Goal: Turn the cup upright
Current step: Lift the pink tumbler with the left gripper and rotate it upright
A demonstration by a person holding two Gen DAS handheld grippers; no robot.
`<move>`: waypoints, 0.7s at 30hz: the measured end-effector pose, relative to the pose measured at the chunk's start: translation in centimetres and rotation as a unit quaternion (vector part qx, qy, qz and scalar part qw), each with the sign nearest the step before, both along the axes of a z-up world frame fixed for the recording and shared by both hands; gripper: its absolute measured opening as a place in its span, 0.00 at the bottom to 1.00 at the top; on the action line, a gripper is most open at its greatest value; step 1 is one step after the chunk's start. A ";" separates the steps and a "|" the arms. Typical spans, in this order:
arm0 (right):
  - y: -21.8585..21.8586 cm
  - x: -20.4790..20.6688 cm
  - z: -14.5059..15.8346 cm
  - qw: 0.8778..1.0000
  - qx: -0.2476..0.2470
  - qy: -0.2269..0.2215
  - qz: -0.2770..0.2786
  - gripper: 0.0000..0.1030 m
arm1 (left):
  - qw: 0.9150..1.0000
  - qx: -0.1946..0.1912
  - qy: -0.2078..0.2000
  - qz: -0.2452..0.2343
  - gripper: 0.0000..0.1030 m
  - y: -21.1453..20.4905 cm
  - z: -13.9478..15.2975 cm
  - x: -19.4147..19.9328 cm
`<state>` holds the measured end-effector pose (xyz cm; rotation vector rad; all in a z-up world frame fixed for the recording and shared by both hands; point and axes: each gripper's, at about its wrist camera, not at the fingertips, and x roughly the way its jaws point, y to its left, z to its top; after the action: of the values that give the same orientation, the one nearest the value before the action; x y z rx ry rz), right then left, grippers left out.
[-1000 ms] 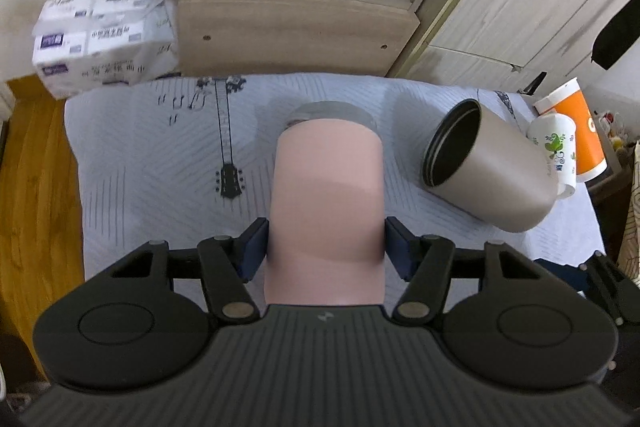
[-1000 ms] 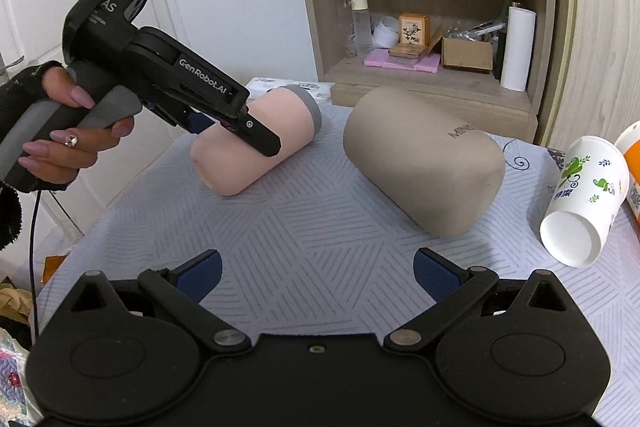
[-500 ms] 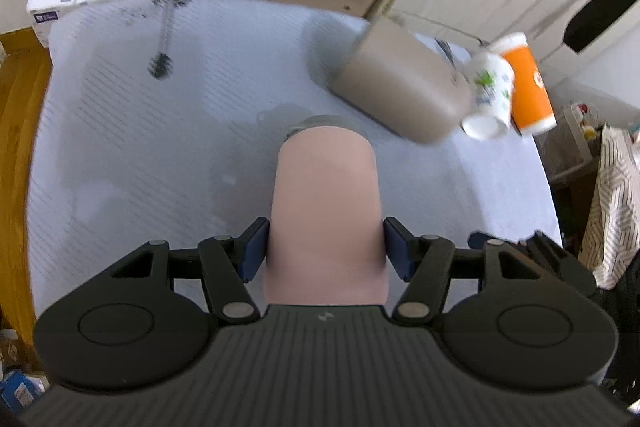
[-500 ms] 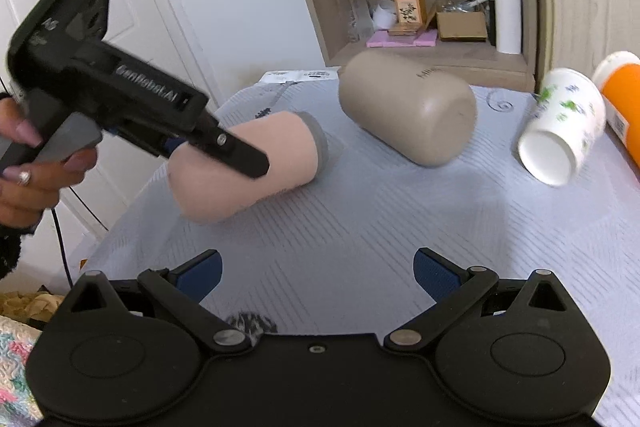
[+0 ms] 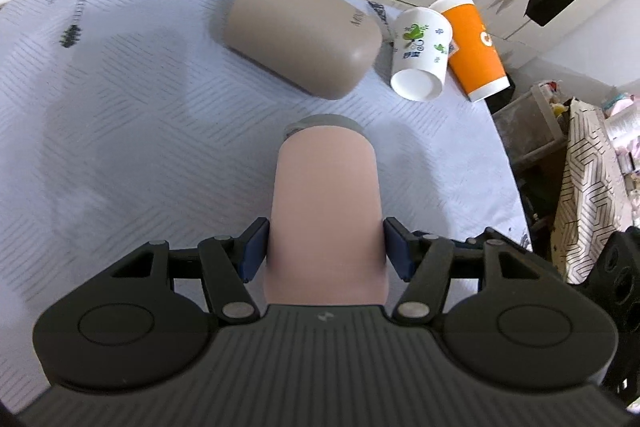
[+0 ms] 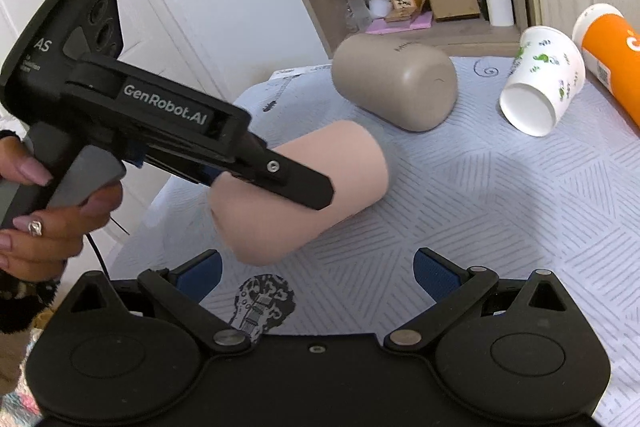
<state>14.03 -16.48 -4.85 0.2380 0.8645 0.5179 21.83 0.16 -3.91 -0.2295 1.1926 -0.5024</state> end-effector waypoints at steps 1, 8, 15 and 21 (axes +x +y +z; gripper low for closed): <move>0.0 0.1 -0.2 1.000 -0.001 0.002 -0.002 1.00 | 1.000 -0.004 0.002 0.000 0.59 -0.2 -0.3 0.1; -0.5 0.6 -0.7 1.000 0.005 0.012 -0.002 1.00 | 1.000 -0.009 0.025 -0.008 0.58 -1.1 -2.0 0.3; -0.2 1.9 -0.9 1.000 0.004 0.021 -0.004 1.00 | 0.999 -0.035 0.025 -0.018 0.74 -0.9 -1.4 0.5; -0.2 4.1 -1.4 0.998 0.025 0.057 -0.020 1.00 | 0.998 -0.050 0.015 -0.024 0.73 -0.2 -1.2 1.4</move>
<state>18.10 -16.66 -6.23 0.3331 0.9570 0.4917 23.18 -0.06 -5.14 -0.2951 1.2064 -0.6025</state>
